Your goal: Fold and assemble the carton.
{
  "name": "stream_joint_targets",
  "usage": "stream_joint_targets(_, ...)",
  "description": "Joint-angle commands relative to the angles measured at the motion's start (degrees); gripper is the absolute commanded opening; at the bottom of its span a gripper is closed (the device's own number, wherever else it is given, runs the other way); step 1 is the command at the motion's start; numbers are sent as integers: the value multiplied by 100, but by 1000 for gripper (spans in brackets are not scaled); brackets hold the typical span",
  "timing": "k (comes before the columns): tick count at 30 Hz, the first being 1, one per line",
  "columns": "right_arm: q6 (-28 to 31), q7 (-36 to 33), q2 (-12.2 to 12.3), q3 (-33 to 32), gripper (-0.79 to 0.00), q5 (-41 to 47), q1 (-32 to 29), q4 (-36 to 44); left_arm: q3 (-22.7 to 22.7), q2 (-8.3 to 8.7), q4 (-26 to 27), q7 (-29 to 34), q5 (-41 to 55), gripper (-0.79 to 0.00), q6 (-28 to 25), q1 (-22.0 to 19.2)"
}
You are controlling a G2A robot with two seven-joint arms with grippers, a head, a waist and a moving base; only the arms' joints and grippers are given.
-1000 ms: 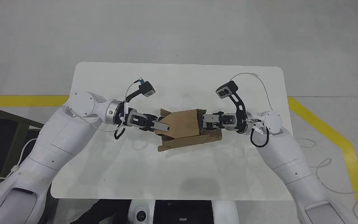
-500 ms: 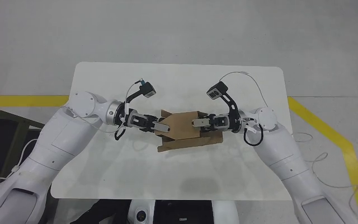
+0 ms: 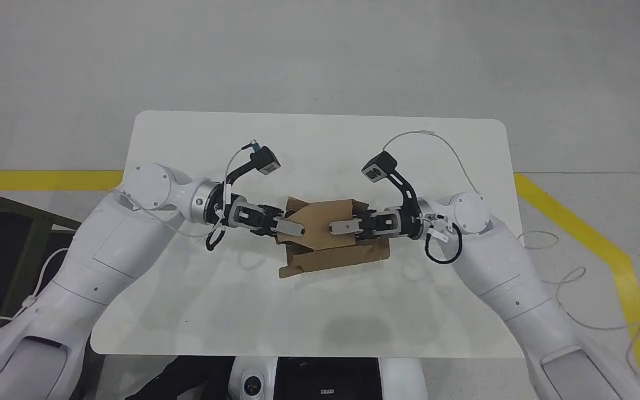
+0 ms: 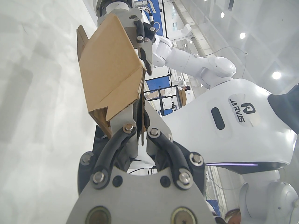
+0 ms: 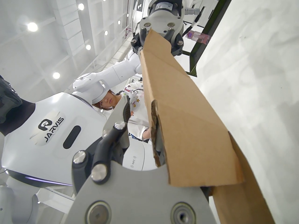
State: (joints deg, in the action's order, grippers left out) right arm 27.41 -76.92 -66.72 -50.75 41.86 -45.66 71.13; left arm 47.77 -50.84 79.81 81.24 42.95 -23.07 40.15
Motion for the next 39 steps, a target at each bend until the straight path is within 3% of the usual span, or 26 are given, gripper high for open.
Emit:
stream_joint_targets(1,40,40,16,44,-671,-4,19,-11,4,-3,0,7,5,-785,7,5)
stream_joint_targets(6,148,148,59,177,-693,0,78,-25,11,-15,13,6,8,-785,6,19)
stream_joint_targets(9,206,206,86,250,-785,18,106,-38,17,-20,2,9,3,-785,9,27)
stream_joint_targets(11,233,233,103,294,-785,51,123,-37,24,-25,-11,15,32,-785,15,36)
stream_joint_targets(12,239,240,112,316,-785,65,130,-42,34,-28,-31,23,81,-742,24,44)
stream_joint_targets(13,246,246,120,336,-785,78,139,-42,42,-30,-37,35,87,-533,35,42)
stream_joint_targets(14,255,255,129,355,-785,87,147,-42,49,-32,-45,41,81,-394,41,40)
stream_joint_targets(15,265,265,137,374,-785,95,154,-40,55,-35,-42,46,82,-65,47,40)
stream_joint_targets(16,280,280,144,392,-785,109,158,-37,57,-37,-41,61,81,0,61,41)
stream_joint_targets(25,562,563,238,561,-785,-217,326,-190,209,-80,-150,81,452,0,81,99)
stream_joint_targets(29,740,741,284,684,-785,-384,409,-281,352,-134,-225,111,1094,0,112,201)
stream_joint_targets(39,1134,1137,372,996,-785,-555,568,-538,595,-221,-200,223,1149,0,225,359)
